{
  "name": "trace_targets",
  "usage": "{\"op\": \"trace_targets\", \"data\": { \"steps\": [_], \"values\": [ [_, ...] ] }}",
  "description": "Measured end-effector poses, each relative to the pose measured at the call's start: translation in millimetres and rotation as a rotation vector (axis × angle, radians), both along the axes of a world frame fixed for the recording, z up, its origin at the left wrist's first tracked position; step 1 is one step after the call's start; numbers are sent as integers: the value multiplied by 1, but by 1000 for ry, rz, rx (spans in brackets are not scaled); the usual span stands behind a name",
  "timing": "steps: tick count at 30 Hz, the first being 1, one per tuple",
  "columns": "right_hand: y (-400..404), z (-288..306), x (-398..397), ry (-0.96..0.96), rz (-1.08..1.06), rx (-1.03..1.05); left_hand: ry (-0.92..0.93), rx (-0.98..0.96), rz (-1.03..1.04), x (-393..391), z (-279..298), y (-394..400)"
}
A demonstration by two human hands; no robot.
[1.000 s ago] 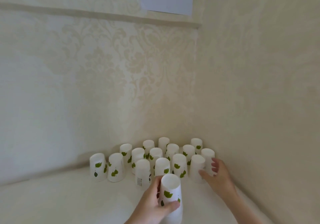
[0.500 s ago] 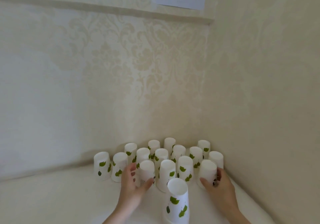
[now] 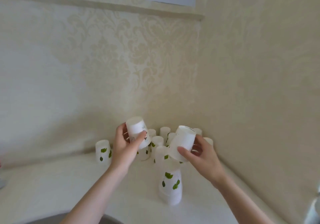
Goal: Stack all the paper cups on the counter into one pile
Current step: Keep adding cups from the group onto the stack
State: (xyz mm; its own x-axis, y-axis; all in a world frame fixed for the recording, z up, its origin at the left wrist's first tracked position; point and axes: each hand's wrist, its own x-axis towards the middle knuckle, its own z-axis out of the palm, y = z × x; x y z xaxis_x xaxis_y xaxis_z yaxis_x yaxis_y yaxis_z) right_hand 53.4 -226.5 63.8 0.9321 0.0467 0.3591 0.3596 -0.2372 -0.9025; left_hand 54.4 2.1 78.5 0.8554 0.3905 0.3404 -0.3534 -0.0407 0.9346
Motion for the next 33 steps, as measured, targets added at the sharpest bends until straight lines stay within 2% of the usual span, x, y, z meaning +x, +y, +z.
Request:
{"op": "trace_targets", "data": {
  "steps": [3,6,15,19,21,23,26,28,30,33],
  "values": [
    [16,-1,-9,-9,27,-73,-99,21,-82,-14,30,-14],
    [20,-15,-17,15,29,-141,-113,60,-139,-22,34,-29],
    [20,-60,-27,84,69,-221,13,229,-326,-16,-15,-55],
    [1,-74,-15,205,152,-322,62,255,-375,-16,-36,-52],
    [-21,-78,-3,306,194,-290,78,286,-397,-16,-47,-49],
    [-43,-76,13,350,116,-122,93,305,-423,-17,-61,-48],
    [-62,-73,39,266,-247,-1,130,313,-490,-18,-81,-46],
    [-66,-69,56,182,-400,-78,128,301,-539,-17,-88,-41],
    [-68,-66,70,85,-429,-291,100,239,-502,-13,-86,-28],
    [-68,-63,97,-52,-440,-668,73,123,-203,2,-76,5]
  ]
}}
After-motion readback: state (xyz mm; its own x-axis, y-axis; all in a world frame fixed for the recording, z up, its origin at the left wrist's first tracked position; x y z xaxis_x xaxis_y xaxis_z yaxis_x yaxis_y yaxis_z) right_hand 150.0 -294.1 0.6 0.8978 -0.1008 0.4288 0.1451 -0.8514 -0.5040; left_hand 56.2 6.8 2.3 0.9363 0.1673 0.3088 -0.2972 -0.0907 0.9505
